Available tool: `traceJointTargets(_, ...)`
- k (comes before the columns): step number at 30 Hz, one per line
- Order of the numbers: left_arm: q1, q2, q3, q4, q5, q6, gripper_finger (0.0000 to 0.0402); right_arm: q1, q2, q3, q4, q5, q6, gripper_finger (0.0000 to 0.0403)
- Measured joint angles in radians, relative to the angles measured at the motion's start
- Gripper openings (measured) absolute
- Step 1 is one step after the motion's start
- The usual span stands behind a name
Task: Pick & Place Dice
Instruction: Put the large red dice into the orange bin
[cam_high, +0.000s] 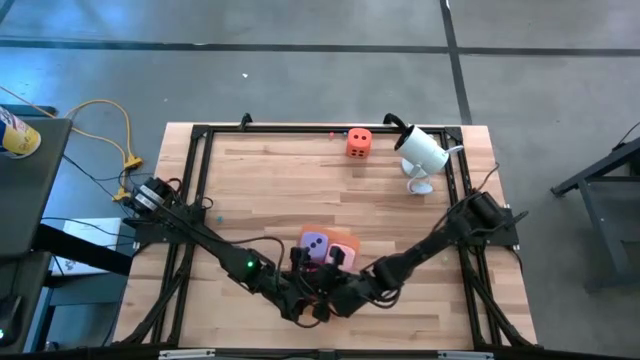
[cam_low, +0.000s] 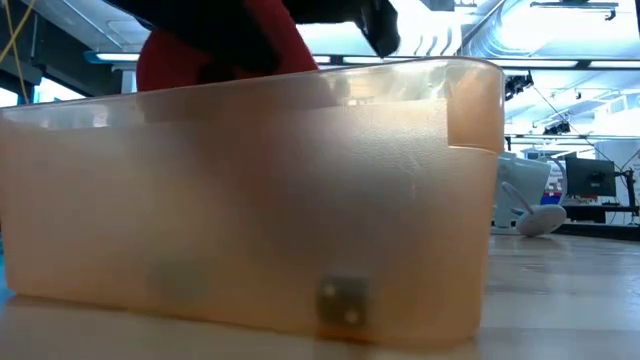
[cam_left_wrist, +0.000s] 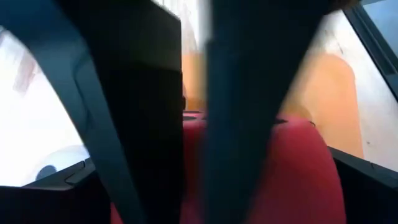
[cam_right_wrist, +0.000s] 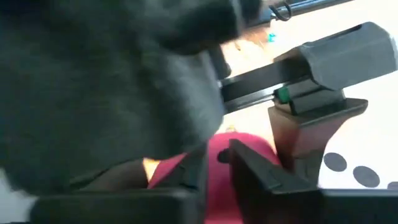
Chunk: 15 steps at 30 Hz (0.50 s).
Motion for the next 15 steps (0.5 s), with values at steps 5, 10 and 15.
traceJointTargets(5, 0.001, 0.001, 0.000, 0.000, -0.003, 0.000, 0.0400, -0.011, 0.011, -0.001, -0.003, -0.017, 0.000, 0.0006)
traceJointTargets(10, 0.000, 0.001, 0.001, -0.001, -0.028, 0.008, 0.0400, -0.010, 0.012, -0.001, -0.011, -0.024, 0.009, 0.0003)
traceJointTargets(15, -0.002, -0.005, 0.002, -0.001, -0.078, 0.029, 0.0400, -0.011, 0.019, -0.001, -0.035, -0.023, 0.053, 0.0002)
